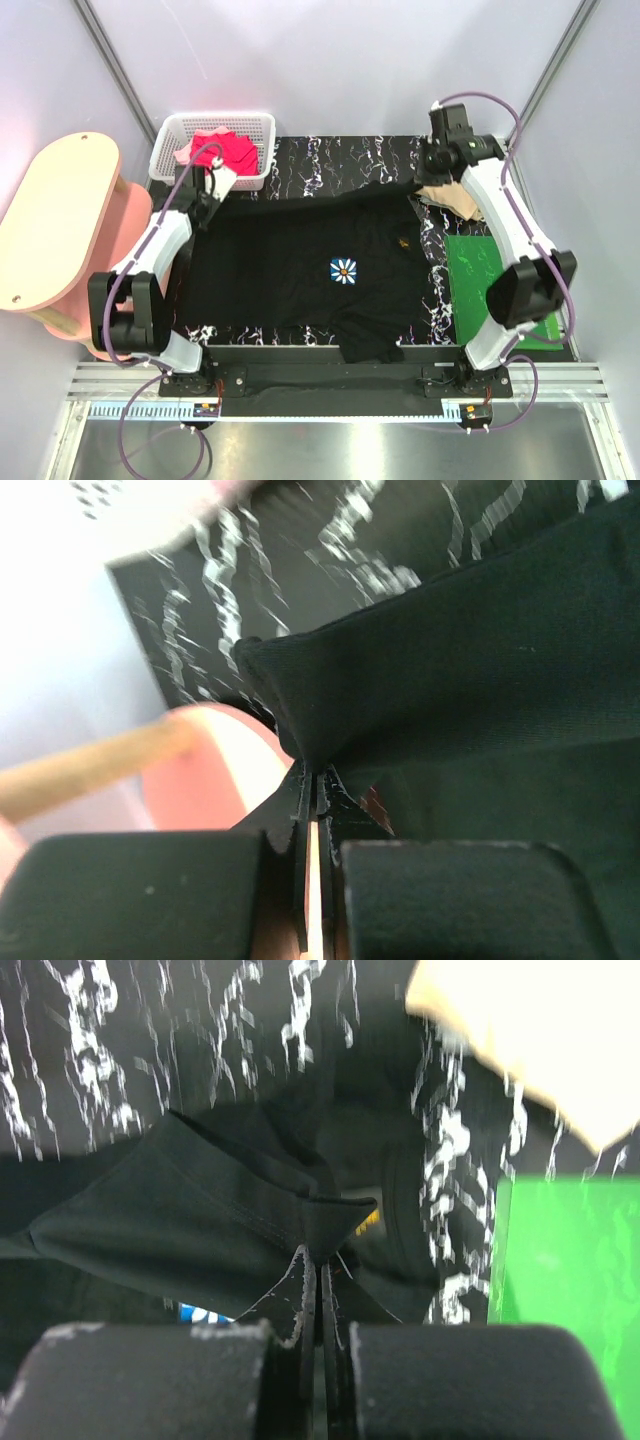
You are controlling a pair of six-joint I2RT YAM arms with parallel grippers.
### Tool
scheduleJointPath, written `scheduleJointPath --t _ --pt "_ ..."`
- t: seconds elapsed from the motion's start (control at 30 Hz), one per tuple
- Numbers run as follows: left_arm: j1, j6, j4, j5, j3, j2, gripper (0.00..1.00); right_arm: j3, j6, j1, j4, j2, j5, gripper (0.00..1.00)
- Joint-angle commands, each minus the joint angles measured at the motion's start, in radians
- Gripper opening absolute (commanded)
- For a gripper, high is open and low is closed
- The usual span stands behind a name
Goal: Fold and stack the t-shirts
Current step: Fold the flattened tshirt in 1/3 of the way
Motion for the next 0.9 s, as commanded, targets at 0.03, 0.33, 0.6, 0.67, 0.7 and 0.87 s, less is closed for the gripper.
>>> scheduleJointPath --t 0.03,0.33,0.6,0.67,0.7,0.87 --pt "0.006 0.041 0.130 0.005 -0.137 -0.108 0.00 -0.168 0.031 0.010 0.041 -0.175 0.022 0.00" --pt "0.006 0.044 0.190 -0.001 -0.257 -0.128 0.00 -0.435 0.117 0.114 0.000 -0.231 -0.049 0.17" --pt "0.006 0.058 0.131 0.002 -0.316 -0.139 0.21 -0.575 0.223 0.164 -0.046 -0.299 -0.064 0.70" --pt "0.006 0.054 0.093 -0.012 -0.316 -0.143 0.30 -0.529 0.216 0.164 -0.060 -0.302 -0.012 0.71" --pt "0.006 0.052 0.084 -0.018 -0.317 -0.154 0.38 -0.474 0.203 0.164 -0.065 -0.285 0.005 0.71" --pt "0.006 0.011 0.000 -0.007 -0.305 -0.215 0.68 -0.295 0.186 0.164 -0.053 -0.129 0.076 0.69"
